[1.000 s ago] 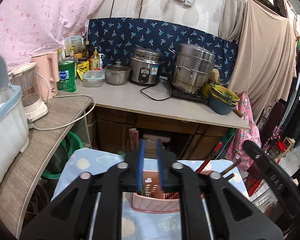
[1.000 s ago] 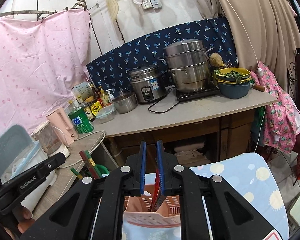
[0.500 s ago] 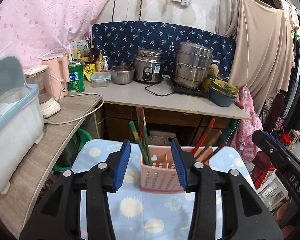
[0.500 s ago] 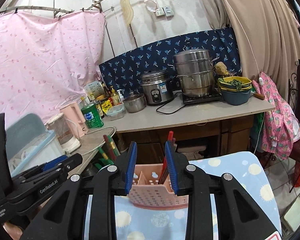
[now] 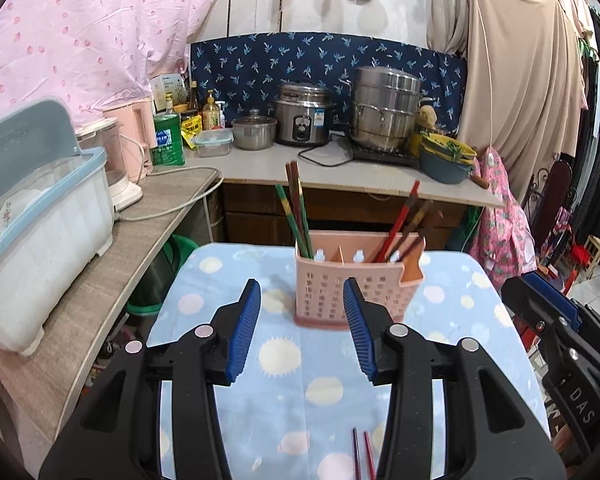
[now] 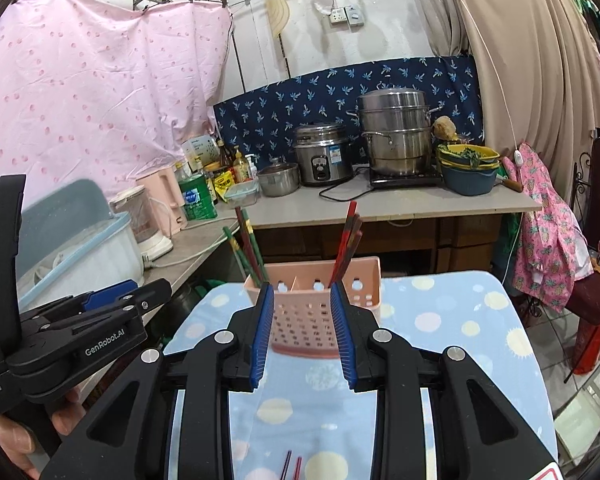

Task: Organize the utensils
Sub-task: 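Withdraw both open tools from the caddy back to the last two chopsticks, then close right tool on the red chopstick while left tool grasps the dark red chopstick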

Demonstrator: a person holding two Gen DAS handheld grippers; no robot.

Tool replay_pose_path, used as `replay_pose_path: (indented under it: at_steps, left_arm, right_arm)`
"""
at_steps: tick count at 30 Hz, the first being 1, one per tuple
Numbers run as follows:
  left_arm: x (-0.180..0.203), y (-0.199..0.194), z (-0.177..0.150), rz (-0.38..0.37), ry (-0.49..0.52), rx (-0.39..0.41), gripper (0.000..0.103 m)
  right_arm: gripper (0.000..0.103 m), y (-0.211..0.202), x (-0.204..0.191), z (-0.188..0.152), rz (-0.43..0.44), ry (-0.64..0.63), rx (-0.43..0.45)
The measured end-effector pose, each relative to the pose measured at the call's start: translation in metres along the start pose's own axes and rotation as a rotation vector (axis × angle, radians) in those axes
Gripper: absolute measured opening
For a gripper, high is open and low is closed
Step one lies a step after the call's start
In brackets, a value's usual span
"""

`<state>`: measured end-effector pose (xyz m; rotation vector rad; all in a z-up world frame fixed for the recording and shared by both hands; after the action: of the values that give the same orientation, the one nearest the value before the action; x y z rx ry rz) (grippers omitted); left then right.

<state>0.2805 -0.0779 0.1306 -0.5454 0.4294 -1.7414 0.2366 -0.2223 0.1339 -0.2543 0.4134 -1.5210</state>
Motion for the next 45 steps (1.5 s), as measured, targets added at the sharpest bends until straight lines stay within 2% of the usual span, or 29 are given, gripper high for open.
replay_pose_path:
  at_steps: [6,22,31,35,38,45]
  left_arm:
    - [-0.003,-0.01,-0.04,-0.013,0.0,-0.058,0.041]
    - [-0.017,-0.034,-0.167,0.001,0.031,-0.216,0.041]
    - [-0.017,-0.04,-0.227,-0.006,0.05,-0.312,0.041]
    - [-0.016,-0.042,-0.243,-0.006,0.057,-0.34,0.042]
    - [-0.017,-0.045,-0.25,-0.006,0.059,-0.355,0.047]
    - [-0.017,-0.05,-0.26,-0.012,0.063,-0.367,0.048]
  right_arm:
    - [0.029,-0.02,-0.006,-0.038,-0.001,-0.007,-0.05]
    - [0.029,-0.065,-0.019,-0.166,0.006,-0.015,-0.264]
    - [0.029,-0.083,-0.03,-0.237,0.01,-0.036,-0.38]
    - [0.029,-0.087,-0.037,-0.257,0.023,-0.046,-0.419]
    - [0.029,-0.088,-0.043,-0.269,0.033,-0.058,-0.437]
    - [0.029,-0.084,-0.05,-0.287,0.044,-0.068,-0.477]
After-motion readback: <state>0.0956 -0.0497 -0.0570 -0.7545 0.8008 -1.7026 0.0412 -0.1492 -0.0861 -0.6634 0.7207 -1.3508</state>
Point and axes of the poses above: each gripper's, at about its wrist camera, not at the fingertips, and y roughly the way its jaws point, x to its right, z to its top, the point moved 5 cm from there along y, roughly the way its jaws point, and after that the axes turned 5 degrees about -y, right-handed, at the moved point
